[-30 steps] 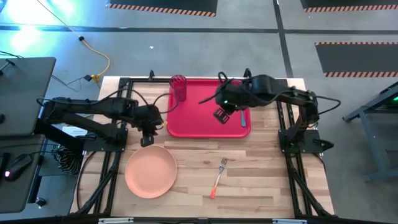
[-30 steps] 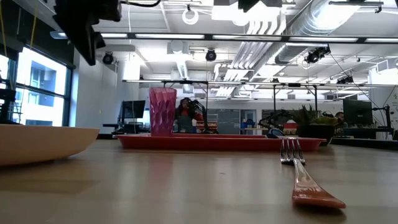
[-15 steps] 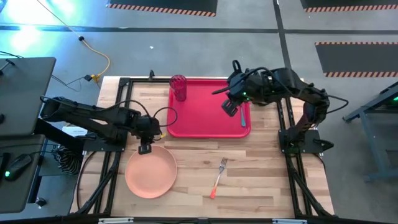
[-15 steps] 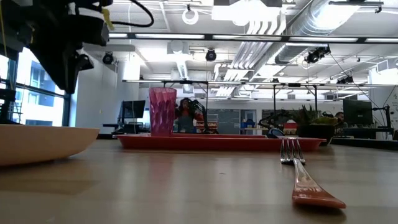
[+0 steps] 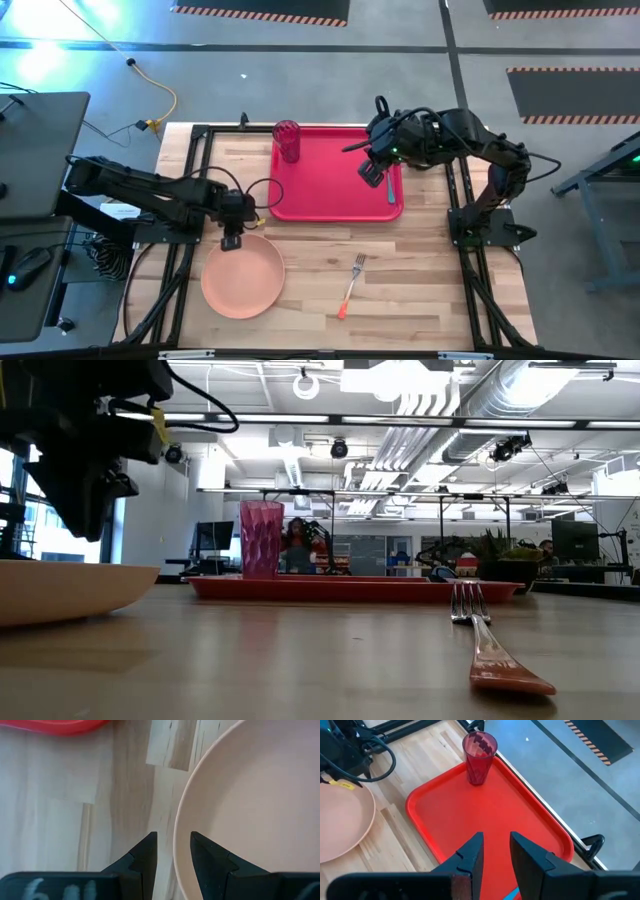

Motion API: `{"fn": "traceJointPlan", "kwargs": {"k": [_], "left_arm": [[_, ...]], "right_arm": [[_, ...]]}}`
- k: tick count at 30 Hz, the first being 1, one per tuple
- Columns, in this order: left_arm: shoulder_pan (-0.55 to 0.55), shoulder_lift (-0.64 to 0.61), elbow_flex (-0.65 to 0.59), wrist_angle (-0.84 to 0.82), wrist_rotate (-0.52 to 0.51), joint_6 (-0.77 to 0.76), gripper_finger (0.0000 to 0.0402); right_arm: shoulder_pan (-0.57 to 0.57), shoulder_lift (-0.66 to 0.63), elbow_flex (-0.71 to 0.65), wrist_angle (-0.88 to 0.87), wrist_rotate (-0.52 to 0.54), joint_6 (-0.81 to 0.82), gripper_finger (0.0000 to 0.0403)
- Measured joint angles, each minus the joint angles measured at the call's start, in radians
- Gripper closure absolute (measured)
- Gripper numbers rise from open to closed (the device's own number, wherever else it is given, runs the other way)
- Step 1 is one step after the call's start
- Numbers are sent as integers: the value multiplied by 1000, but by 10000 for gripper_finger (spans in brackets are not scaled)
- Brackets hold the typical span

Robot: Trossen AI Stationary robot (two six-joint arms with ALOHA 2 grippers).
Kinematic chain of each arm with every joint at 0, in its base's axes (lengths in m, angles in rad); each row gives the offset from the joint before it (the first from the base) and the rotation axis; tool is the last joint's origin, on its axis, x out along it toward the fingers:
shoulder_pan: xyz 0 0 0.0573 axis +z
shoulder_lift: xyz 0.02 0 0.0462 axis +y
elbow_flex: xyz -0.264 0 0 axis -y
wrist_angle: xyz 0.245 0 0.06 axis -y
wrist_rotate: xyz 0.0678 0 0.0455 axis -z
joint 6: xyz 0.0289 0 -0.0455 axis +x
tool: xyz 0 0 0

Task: Pick and place plate/cup/fork/spoon on tray
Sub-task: Put the orange plate on the red tray

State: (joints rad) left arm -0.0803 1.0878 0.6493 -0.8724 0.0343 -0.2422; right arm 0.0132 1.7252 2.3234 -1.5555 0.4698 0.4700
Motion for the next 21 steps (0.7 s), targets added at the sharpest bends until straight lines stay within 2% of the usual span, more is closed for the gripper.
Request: {"fn": "traceJointPlan", "kwargs": {"k": [15, 21], "left_arm": [[0, 6, -35, 77, 8, -44, 293], [0, 49, -35, 130, 9, -51, 293]], "right_arm": [[0, 0, 0, -16, -8, -7, 316], [0, 0, 0, -16, -6, -7, 316]]}}
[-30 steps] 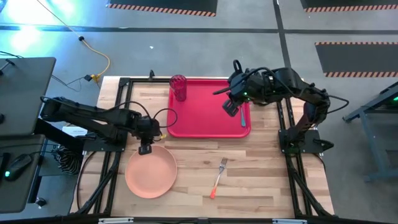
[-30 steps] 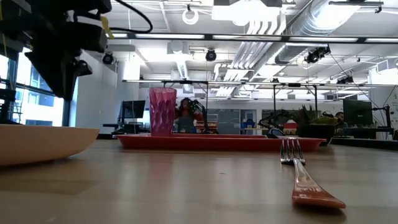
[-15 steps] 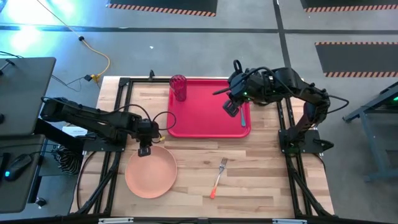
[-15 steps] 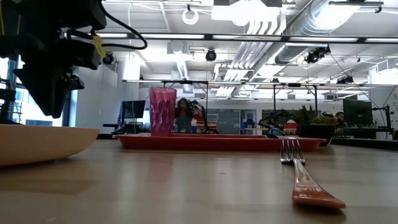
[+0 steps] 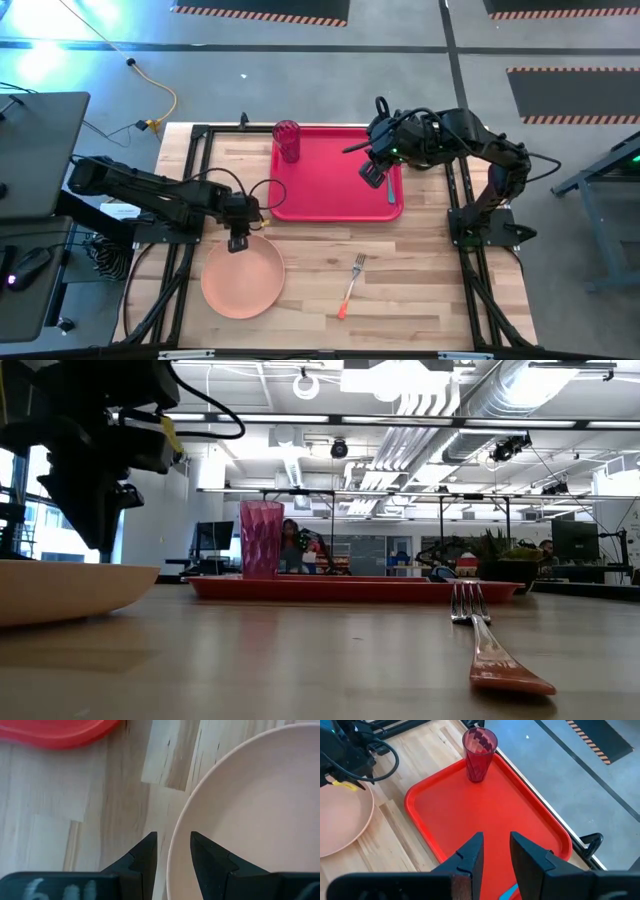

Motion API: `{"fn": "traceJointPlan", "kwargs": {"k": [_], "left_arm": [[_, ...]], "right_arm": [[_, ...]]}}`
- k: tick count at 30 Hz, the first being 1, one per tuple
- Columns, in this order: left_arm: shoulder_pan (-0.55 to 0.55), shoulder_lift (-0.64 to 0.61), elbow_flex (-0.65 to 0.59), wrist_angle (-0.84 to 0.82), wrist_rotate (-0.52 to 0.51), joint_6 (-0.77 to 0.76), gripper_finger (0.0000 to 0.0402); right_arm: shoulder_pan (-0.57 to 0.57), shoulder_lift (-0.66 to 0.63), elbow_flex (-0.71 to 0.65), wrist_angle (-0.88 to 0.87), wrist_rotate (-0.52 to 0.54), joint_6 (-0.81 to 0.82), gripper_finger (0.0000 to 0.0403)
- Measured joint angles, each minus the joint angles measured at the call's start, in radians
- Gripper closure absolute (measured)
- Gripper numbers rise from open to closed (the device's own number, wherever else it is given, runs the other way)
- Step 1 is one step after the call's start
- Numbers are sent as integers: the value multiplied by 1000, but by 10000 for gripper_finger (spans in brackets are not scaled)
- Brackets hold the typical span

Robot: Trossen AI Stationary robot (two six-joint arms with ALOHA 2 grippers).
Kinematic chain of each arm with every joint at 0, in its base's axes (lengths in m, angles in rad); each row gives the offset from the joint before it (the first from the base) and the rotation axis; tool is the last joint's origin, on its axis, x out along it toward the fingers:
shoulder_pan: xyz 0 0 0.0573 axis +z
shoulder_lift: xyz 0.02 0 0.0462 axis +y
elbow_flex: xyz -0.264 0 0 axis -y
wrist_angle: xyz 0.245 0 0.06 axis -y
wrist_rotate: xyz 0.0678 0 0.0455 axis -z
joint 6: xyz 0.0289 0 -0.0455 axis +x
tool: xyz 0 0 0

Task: Pick and place plate/cup/fork/spoon on tray
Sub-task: Put the orange plate on the red tray

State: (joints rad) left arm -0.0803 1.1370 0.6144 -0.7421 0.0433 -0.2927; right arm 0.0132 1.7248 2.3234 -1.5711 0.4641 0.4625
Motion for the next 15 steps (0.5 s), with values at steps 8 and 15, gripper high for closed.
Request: {"fn": "traceJointPlan", "kwargs": {"k": [8, 15], "left_arm": [[0, 107, 0, 15, 26, 42, 293], [0, 178, 0, 32, 27, 60, 293]], "right_arm": [[0, 0, 0, 0, 0, 0, 316], [0, 0, 0, 0, 0, 0, 316]]}}
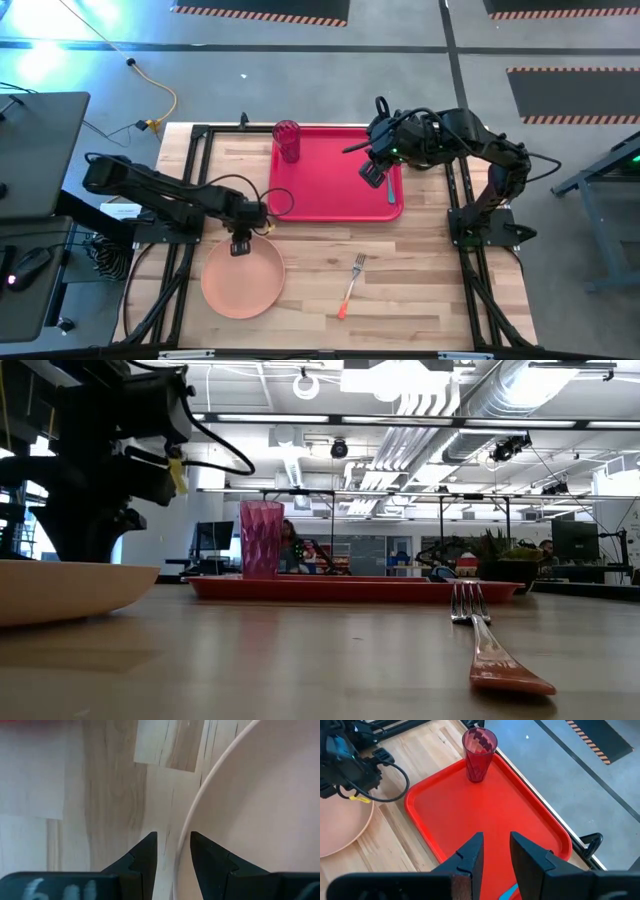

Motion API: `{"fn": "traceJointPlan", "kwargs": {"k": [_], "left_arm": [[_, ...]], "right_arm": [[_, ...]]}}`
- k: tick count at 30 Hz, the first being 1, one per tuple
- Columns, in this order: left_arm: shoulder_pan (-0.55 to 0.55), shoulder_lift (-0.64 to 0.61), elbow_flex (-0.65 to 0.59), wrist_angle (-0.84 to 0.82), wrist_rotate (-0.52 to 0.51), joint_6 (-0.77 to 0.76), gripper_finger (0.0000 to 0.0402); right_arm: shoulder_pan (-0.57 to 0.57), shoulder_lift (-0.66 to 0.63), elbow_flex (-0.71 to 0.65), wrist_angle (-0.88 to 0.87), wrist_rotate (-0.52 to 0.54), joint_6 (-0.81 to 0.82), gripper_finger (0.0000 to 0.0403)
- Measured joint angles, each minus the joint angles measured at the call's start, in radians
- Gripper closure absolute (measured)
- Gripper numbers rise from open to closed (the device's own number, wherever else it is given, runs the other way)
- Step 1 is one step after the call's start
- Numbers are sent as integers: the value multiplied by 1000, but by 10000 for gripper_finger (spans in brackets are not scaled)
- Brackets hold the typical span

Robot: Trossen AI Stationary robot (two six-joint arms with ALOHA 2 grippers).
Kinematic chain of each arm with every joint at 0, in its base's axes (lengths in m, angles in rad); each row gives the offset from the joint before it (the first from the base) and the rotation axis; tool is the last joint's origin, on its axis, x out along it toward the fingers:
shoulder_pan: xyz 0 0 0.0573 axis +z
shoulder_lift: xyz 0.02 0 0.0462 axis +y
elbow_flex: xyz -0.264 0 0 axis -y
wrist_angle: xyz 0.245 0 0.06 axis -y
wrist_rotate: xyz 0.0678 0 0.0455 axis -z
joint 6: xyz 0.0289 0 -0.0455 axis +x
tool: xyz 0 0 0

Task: Pick and place plate/cup/fork/spoon on tray
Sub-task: Put the orange plate on the red tray

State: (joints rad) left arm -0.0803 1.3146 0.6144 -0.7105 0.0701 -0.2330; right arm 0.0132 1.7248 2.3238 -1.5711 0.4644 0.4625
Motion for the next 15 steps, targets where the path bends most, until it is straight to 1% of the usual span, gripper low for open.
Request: {"fn": "traceJointPlan", "kwargs": {"k": [4, 7, 10, 13, 15], "left_arm": [[0, 30, 0, 9, 8, -1, 295], [0, 45, 1, 11, 11, -21, 308], [0, 48, 1, 10, 13, -58, 337], [0, 41, 2, 12, 23, -89, 376], [0, 39, 3, 23, 32, -121, 391]], "right_arm": [[0, 0, 0, 0, 0, 0, 316], [0, 0, 0, 0, 1, 2, 316], [0, 0, 0, 0, 2, 7, 316], [0, 0, 0, 1, 3, 7, 316], [0, 0, 0, 4, 3, 8, 316]]}}
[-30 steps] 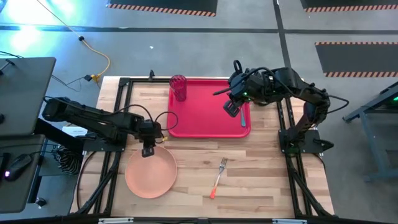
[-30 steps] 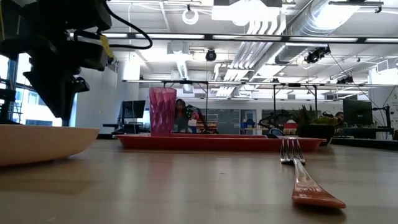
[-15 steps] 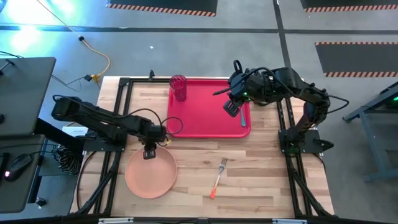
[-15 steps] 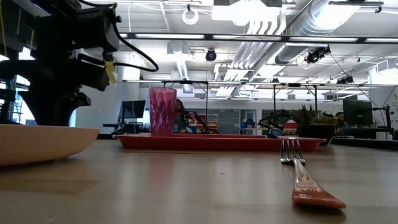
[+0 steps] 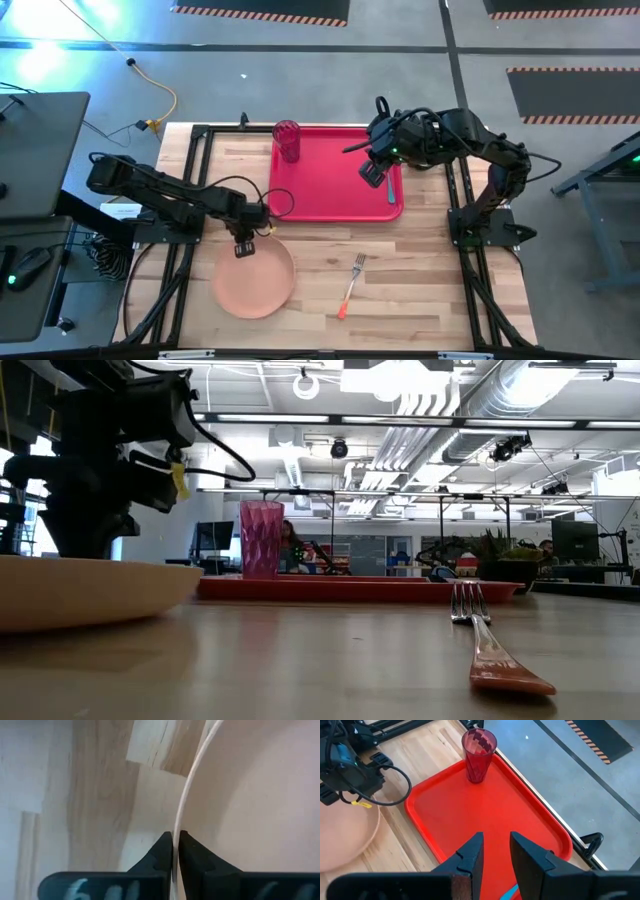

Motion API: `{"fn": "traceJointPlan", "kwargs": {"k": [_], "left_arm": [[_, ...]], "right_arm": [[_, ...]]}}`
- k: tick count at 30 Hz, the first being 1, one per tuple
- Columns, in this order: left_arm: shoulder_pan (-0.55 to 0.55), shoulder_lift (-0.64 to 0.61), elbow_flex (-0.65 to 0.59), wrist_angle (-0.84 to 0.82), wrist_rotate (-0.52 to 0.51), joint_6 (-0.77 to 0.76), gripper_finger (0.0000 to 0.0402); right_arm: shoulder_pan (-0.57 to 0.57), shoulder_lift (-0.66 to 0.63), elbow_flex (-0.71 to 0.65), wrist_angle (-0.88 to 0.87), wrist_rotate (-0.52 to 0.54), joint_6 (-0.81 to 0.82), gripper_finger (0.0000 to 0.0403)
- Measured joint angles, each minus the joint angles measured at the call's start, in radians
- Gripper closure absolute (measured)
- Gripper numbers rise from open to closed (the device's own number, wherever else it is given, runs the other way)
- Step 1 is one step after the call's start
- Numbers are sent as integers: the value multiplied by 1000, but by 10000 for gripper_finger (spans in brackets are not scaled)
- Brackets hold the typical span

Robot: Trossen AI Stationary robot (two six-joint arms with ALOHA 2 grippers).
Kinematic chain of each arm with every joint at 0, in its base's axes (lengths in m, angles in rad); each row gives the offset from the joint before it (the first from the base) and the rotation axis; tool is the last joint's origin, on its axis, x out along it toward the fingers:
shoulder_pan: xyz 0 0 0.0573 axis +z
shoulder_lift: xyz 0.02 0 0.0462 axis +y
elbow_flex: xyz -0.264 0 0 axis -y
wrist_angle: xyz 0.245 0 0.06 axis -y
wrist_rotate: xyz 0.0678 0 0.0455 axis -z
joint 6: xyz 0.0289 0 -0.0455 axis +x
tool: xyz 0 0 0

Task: Pick and place plate/cup/fork/spoon on tray
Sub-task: Put the orange plate on the red tray

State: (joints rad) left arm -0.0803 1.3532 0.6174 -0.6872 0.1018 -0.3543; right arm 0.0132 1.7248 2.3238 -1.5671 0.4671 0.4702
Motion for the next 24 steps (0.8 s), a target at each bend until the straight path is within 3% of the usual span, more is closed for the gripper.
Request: {"fn": "traceJointPlan", "kwargs": {"k": [12, 24], "left_arm": [[1, 1, 33, 125, 34, -206, 398], [76, 2, 200, 246, -156, -468, 400]], "right_arm": [[0, 0, 0, 1, -3, 0, 316], [0, 0, 0, 2, -11, -8, 316]]}}
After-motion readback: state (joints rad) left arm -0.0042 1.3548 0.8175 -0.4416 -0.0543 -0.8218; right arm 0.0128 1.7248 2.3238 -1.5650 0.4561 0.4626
